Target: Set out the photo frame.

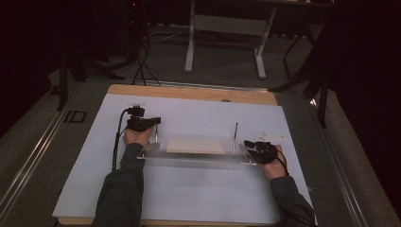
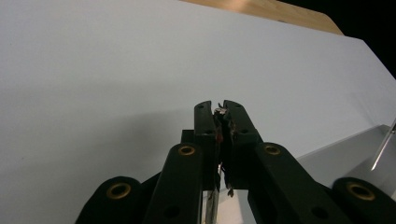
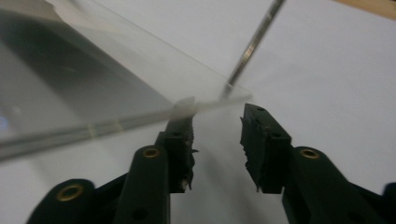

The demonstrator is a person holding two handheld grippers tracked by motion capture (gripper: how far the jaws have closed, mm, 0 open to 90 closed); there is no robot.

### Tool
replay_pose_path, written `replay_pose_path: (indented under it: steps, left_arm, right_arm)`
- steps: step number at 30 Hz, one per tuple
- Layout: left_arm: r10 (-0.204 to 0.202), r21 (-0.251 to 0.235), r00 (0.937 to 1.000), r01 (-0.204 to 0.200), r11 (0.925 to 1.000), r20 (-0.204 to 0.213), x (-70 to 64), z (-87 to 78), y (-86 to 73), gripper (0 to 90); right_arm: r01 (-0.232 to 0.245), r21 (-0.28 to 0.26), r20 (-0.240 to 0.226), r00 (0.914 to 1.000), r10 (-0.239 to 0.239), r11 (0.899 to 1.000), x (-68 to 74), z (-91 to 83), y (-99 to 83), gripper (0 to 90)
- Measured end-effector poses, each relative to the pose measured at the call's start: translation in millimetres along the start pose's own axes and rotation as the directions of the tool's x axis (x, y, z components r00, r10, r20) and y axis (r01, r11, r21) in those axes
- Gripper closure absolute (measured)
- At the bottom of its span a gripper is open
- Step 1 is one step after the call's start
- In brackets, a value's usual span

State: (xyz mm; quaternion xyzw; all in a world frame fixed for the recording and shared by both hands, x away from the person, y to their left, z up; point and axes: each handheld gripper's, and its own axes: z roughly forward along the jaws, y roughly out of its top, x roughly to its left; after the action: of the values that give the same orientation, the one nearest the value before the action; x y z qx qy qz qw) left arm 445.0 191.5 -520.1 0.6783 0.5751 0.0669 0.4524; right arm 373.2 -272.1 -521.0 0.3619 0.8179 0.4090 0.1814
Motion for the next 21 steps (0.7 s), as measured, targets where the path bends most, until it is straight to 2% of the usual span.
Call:
replay_pose_path:
  steps: [3,4,5,10,14,17,21]
  left_arm:
    - [-0.002,0.000,1.0000,0.002,1.0000,0.001,0.1,0.1,0.1,85.7]
    - [-0.002,0.000,1.0000,0.002,1.0000,0.002,0.2,0.1,0.1,85.7]
    - [-0.002,0.000,1.0000,0.002,1.0000,0.002,0.2,0.1,0.1,85.7]
    - [-0.007,0.001,1.0000,0.007,1.0000,0.004,0.5,0.5,0.4,85.7]
    - [-0.010,0.003,0.9999,0.010,0.9999,0.008,1.2,0.6,0.7,85.6]
    - [-0.010,0.005,0.9999,0.010,0.9999,0.008,1.3,0.7,1.0,85.6]
    - [-0.019,0.005,0.9998,0.019,0.9998,0.011,1.9,1.0,1.1,85.4]
  right_arm:
    - [0.003,-0.009,-0.016,0.9999,-0.003,1.000,1.5,0.9,1.6,58.5]
    - [0.016,-0.032,-0.042,0.9990,-0.018,0.999,4.1,1.4,2.5,54.2]
    - [0.016,-0.032,-0.042,0.9990,-0.018,0.999,4.1,1.4,2.5,54.2]
    - [0.081,-0.080,-0.039,0.9957,-0.084,0.993,12.0,3.7,6.5,45.6]
    - [0.091,-0.094,-0.038,0.9948,-0.094,0.991,11.7,4.1,6.0,45.3]
    - [0.103,-0.115,-0.034,0.9936,-0.108,0.988,13.4,4.8,6.1,39.7]
    - [0.128,-0.129,-0.048,0.9897,-0.135,0.983,16.7,5.3,8.6,42.6]
